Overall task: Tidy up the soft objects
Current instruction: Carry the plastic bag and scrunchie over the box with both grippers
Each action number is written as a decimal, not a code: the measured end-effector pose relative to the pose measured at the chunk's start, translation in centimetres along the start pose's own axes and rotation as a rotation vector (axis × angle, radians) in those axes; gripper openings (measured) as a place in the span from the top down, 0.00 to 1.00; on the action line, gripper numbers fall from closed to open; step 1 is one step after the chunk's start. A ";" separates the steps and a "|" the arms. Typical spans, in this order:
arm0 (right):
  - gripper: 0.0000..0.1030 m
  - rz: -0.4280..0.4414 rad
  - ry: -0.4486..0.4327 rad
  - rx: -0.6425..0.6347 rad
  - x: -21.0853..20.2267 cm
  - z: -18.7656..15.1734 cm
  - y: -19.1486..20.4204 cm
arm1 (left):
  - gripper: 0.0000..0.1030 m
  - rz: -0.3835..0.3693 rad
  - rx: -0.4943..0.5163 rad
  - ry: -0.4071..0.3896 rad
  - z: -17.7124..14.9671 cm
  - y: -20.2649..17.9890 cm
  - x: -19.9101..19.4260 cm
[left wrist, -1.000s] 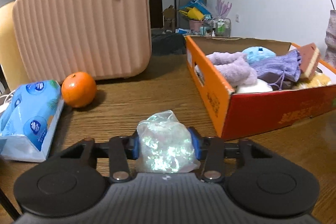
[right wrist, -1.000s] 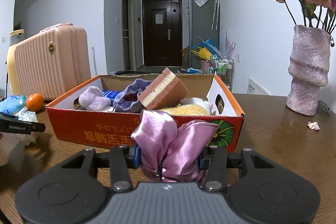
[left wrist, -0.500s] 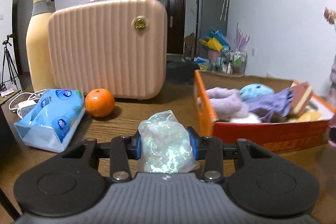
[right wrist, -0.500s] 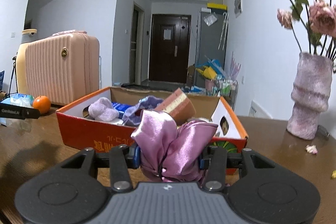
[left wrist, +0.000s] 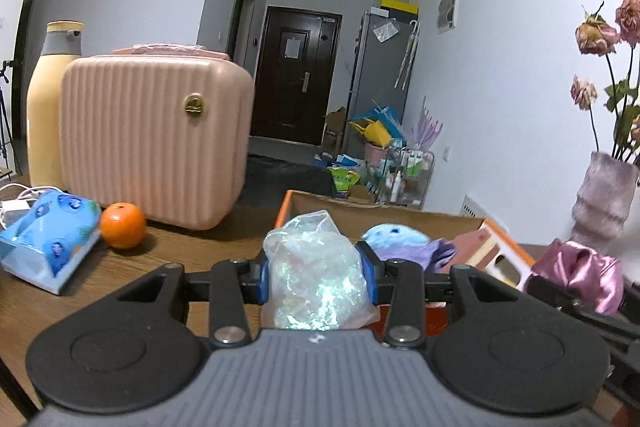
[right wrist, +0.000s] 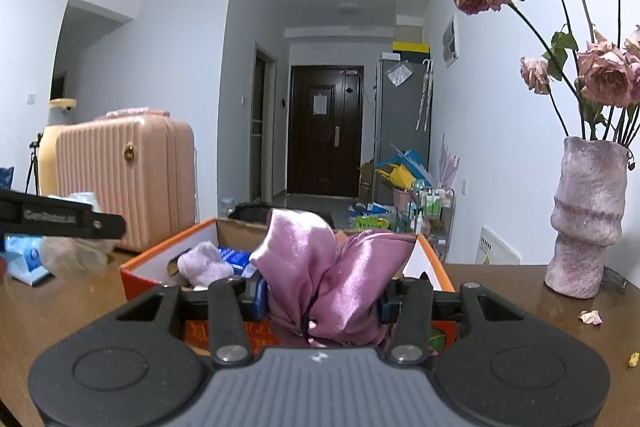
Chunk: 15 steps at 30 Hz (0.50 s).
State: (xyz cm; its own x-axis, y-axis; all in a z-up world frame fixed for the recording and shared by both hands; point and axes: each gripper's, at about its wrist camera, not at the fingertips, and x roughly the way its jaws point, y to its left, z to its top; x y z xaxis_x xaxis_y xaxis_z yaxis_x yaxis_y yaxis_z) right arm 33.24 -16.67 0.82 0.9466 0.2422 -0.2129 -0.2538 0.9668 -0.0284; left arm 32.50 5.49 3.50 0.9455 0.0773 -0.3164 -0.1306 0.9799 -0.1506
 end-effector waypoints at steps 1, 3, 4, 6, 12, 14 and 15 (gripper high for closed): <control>0.55 -0.002 -0.008 0.006 0.1 0.2 0.0 | 0.60 -0.003 -0.006 -0.003 0.1 -0.4 0.1; 0.55 -0.001 -0.020 0.020 0.3 0.6 -0.1 | 0.60 -0.005 -0.014 -0.008 0.3 -1.1 0.4; 0.55 0.003 -0.023 0.028 0.5 0.7 -0.1 | 0.60 -0.005 -0.015 -0.013 0.4 -1.4 0.5; 0.55 0.004 -0.029 0.034 1.1 1.0 0.0 | 0.60 -0.002 -0.020 -0.024 0.7 -1.9 0.8; 0.55 0.013 -0.051 0.040 2.9 1.5 1.1 | 0.60 0.003 -0.059 -0.029 1.4 -2.0 2.4; 0.55 0.020 -0.053 0.042 3.8 1.7 1.4 | 0.60 0.007 -0.069 -0.028 1.6 -1.9 3.1; 0.55 0.022 -0.053 0.043 4.2 1.8 1.5 | 0.60 0.008 -0.074 -0.029 1.6 -1.9 3.4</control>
State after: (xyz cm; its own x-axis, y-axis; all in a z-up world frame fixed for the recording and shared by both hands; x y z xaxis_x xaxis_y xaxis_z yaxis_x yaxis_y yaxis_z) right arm 37.20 -14.03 1.63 0.9504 0.2664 -0.1606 -0.2671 0.9635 0.0180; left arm 36.43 4.22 4.26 0.9523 0.0914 -0.2911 -0.1589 0.9631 -0.2173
